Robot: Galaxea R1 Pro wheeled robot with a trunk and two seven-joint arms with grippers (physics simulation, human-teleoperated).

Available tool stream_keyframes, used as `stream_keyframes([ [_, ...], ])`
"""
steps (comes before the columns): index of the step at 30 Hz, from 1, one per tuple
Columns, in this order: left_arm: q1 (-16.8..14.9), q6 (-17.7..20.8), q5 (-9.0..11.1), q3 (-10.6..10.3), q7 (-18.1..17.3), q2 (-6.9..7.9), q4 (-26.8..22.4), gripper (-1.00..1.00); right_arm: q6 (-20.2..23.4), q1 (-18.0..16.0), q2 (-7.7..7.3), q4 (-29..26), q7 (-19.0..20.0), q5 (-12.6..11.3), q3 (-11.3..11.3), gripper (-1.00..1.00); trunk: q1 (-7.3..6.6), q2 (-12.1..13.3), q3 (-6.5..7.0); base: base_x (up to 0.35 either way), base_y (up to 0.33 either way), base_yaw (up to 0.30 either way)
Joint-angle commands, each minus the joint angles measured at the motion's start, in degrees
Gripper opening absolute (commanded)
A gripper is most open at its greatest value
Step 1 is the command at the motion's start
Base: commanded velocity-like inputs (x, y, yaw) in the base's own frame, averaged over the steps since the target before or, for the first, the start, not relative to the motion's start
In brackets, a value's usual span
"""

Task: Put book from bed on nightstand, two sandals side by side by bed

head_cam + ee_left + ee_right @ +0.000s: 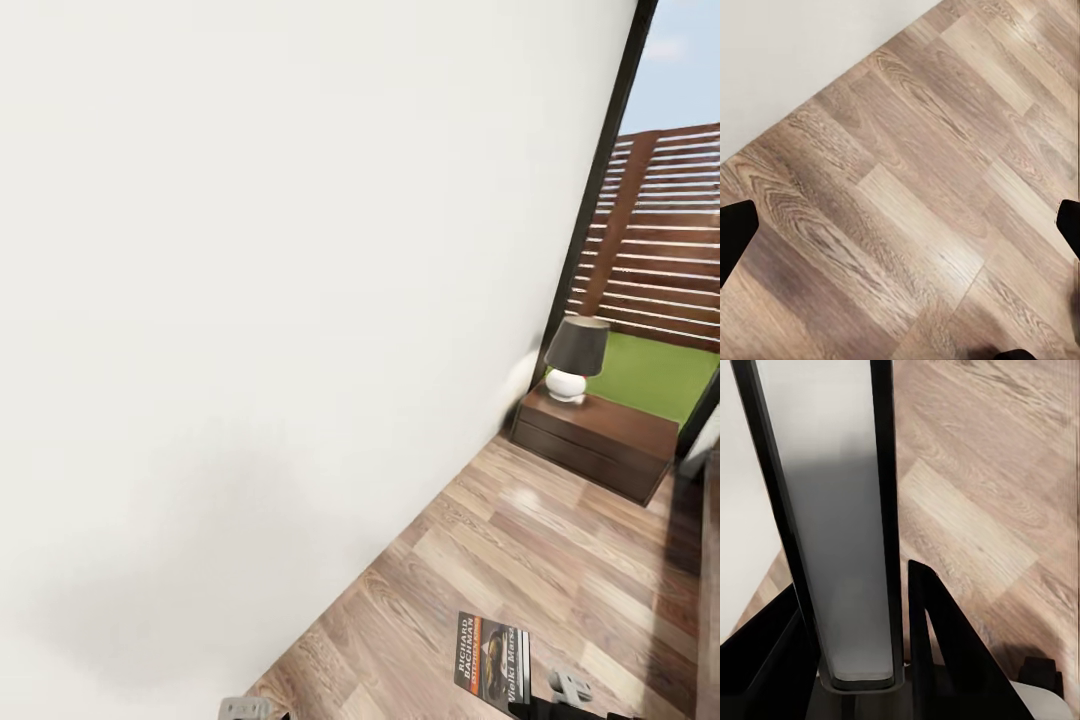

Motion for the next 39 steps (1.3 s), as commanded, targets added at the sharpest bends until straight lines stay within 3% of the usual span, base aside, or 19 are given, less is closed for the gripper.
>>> stream_keyframes([
  [1, 0.0, -0.1, 0.5, -0.1, -0.2, 0.01, 0.0, 1.00, 0.6, 0.0, 0.01, -0.1, 0.2, -0.2, -0.4, -1.00, 0.01, -0.1, -0.08, 0.000, 0.000, -0.286],
  [10, 0.0, -0.1, 0.5, -0.1, -0.3, 0.01, 0.0, 1.00, 0.6, 0.0, 0.01, -0.1, 0.2, -0.2, -0.4, -1.00, 0.01, -0.1, -0.08, 0.012, 0.000, -0.286],
  [22, 0.0, 0.0, 0.5, -0.1, -0.3, 0.01, 0.0, 1.00, 0.6, 0.0, 0.01, -0.1, 0.2, -0.2, -0.5, -1.00, 0.01, -0.1, -0.08, 0.291, 0.000, -0.271],
  [39, 0.0, -0.1, 0.5, -0.1, -0.3, 0.01, 0.0, 1.00, 0.6, 0.0, 0.01, -0.1, 0.2, -0.2, -0.4, -1.00, 0.01, -0.1, -0.08, 0.057, 0.000, -0.110],
])
